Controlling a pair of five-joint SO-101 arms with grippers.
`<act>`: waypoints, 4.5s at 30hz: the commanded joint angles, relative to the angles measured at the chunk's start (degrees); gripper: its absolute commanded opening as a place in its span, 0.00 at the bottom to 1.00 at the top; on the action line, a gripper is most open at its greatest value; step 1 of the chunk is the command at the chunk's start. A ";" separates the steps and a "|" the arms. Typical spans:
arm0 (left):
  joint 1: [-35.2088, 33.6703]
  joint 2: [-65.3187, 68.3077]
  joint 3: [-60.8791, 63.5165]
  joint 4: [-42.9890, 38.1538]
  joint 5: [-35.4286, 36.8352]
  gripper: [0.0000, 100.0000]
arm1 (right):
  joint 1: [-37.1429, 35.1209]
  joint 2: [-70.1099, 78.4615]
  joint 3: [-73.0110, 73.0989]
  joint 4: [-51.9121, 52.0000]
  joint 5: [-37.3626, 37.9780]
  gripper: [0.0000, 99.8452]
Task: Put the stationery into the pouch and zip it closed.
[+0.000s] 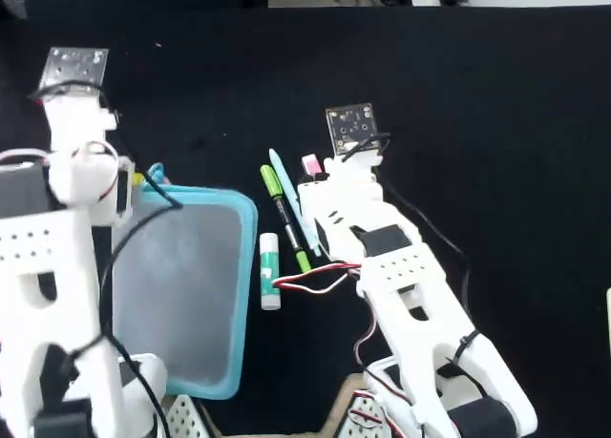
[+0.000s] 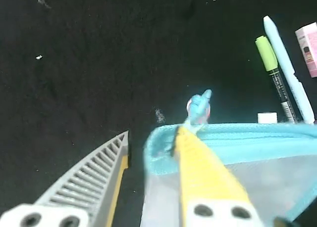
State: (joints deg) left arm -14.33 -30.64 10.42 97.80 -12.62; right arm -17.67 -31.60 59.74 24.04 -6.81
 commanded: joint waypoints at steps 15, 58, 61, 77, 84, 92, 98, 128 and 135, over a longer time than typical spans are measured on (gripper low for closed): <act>-5.05 -12.66 18.95 3.25 -6.68 0.03 | -4.48 -0.40 -0.57 0.35 -0.18 0.06; -8.66 -31.30 16.13 3.25 -7.47 0.03 | -41.58 -44.00 12.62 11.16 2.90 0.30; -8.75 -31.38 16.13 3.25 -7.38 0.03 | -46.15 -44.00 13.14 11.96 7.56 0.24; -8.66 -31.47 15.52 3.25 -7.47 0.03 | -50.73 -45.23 10.24 16.62 19.78 0.01; -8.48 -31.47 7.96 2.99 -5.10 0.03 | -48.44 -62.11 9.19 22.68 27.43 0.01; -8.48 -31.47 4.44 3.08 -3.16 0.03 | -47.30 -70.90 10.77 26.64 25.32 0.01; -8.48 -33.67 9.27 3.16 -3.16 0.03 | -50.55 -70.90 17.10 24.00 24.88 0.01; -9.10 -47.30 19.65 3.16 -4.84 0.03 | -45.63 -70.90 16.22 23.38 6.24 0.28; -9.10 -47.30 19.30 3.16 -4.75 0.03 | -45.63 -67.56 18.68 17.58 6.24 0.25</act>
State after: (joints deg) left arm -22.77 -78.29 24.66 99.47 -16.48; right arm -63.12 -102.73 78.37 45.23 -0.22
